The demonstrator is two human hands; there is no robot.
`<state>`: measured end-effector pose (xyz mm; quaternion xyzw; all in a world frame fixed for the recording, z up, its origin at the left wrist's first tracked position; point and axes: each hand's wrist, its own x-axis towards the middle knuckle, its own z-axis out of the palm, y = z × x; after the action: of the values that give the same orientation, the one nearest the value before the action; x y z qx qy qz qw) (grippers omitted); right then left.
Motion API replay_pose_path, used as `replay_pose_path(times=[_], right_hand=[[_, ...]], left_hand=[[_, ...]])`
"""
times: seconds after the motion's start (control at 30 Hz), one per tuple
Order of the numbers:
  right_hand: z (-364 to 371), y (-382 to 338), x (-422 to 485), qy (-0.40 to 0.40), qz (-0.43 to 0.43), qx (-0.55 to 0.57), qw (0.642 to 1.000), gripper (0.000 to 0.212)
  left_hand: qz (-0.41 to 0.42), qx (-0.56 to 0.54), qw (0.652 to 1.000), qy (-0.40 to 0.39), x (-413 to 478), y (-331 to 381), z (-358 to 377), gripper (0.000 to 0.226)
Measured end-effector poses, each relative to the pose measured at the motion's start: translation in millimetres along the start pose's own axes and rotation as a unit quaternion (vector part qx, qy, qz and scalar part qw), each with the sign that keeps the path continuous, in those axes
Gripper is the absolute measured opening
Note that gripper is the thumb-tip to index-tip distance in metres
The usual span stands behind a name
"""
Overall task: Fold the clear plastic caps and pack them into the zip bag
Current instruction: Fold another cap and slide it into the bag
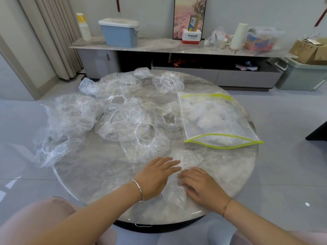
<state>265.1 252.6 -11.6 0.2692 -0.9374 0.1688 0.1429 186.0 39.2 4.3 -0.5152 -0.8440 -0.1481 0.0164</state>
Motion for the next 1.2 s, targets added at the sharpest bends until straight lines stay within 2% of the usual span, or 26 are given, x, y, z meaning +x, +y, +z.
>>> replay_pose_path(times=[0.07, 0.1, 0.2, 0.27, 0.33, 0.47, 0.5, 0.53, 0.57, 0.63, 0.7, 0.77, 0.8, 0.87, 0.97, 1.03, 1.1, 1.2], right_hand=[[-3.6, -3.7, -0.2, -0.007, 0.052, 0.054, 0.997, 0.016], [-7.4, -7.2, 0.6, 0.005, 0.11, 0.106, 0.988, 0.016], [-13.8, -10.0, 4.6, 0.063, 0.274, 0.267, 0.922, 0.002], [-13.9, -7.6, 8.7, 0.106, 0.342, 0.325, 0.875, 0.006], [-11.8, -3.0, 12.3, 0.128, 0.395, 0.356, 0.838, 0.004], [-6.0, 2.4, 16.5, 0.138, 0.469, 0.354, 0.797, 0.011], [-6.4, 2.1, 17.9, 0.152, 0.474, 0.344, 0.796, 0.018], [-7.2, 1.2, 18.3, 0.165, 0.466, 0.314, 0.811, 0.027], [-8.9, -0.4, 18.1, 0.177, 0.437, 0.264, 0.841, 0.036], [-12.7, -2.7, 15.3, 0.181, 0.325, 0.152, 0.916, 0.046], [-16.1, -4.4, 15.6, 0.118, 0.221, 0.058, 0.966, 0.051], [-14.7, -4.5, 17.1, 0.029, 0.137, -0.019, 0.99, 0.051], [-12.4, -3.6, 17.0, -0.012, 0.112, -0.046, 0.993, 0.05], [-7.2, 0.0, 13.8, -0.079, 0.116, -0.053, 0.989, 0.056], [-1.6, 7.4, 6.7, -0.149, 0.164, -0.039, 0.974, 0.071], [-0.3, 9.5, 3.5, -0.182, 0.175, -0.043, 0.967, 0.074], [-0.6, 9.1, 4.0, -0.183, 0.178, -0.034, 0.966, 0.078], [-1.6, 7.5, 4.7, -0.197, 0.185, -0.023, 0.963, 0.077]], left_hand=[[-0.007, 0.038, 0.998, -0.041, 1.0, -4.1, 1.7, 0.064], [-0.024, 0.029, 0.998, -0.05, 1.6, -6.2, 0.5, 0.069], [-0.066, -0.038, 0.994, -0.075, 2.6, -9.6, -5.5, 0.077], [-0.076, -0.05, 0.993, -0.078, 1.4, -6.6, -8.4, 0.081], [-0.103, -0.075, 0.99, -0.064, 1.4, -0.9, -7.2, 0.076], [-0.214, -0.172, 0.962, 0.007, 8.1, 5.0, 1.8, 0.042], [-0.243, -0.193, 0.951, 0.016, 9.0, 5.3, 3.7, 0.033], [-0.271, -0.217, 0.937, 0.024, 8.9, 5.9, 4.3, 0.027], [-0.296, -0.244, 0.923, 0.032, 8.5, 5.9, 4.9, 0.024], [-0.329, -0.288, 0.898, 0.042, 8.4, 4.6, 5.9, 0.022], [-0.343, -0.303, 0.888, 0.035, 10.6, 3.6, 5.7, 0.024], [-0.34, -0.302, 0.89, 0.036, 13.3, 3.9, 4.8, 0.027], [-0.334, -0.293, 0.895, 0.042, 14.2, 5.2, 3.5, 0.028], [-0.297, -0.233, 0.924, 0.063, 14.9, 7.5, 0.6, 0.031], [-0.158, -0.067, 0.98, 0.102, 16.6, 5.0, 0.2, 0.036], [-0.062, -0.002, 0.991, 0.116, 16.2, 2.0, 2.3, 0.032], [-0.019, 0.018, 0.997, 0.075, 13.0, 0.1, 7.8, 0.038], [-0.034, 0.036, 0.999, 0.007, 7.8, -2.0, 14.9, 0.054]])
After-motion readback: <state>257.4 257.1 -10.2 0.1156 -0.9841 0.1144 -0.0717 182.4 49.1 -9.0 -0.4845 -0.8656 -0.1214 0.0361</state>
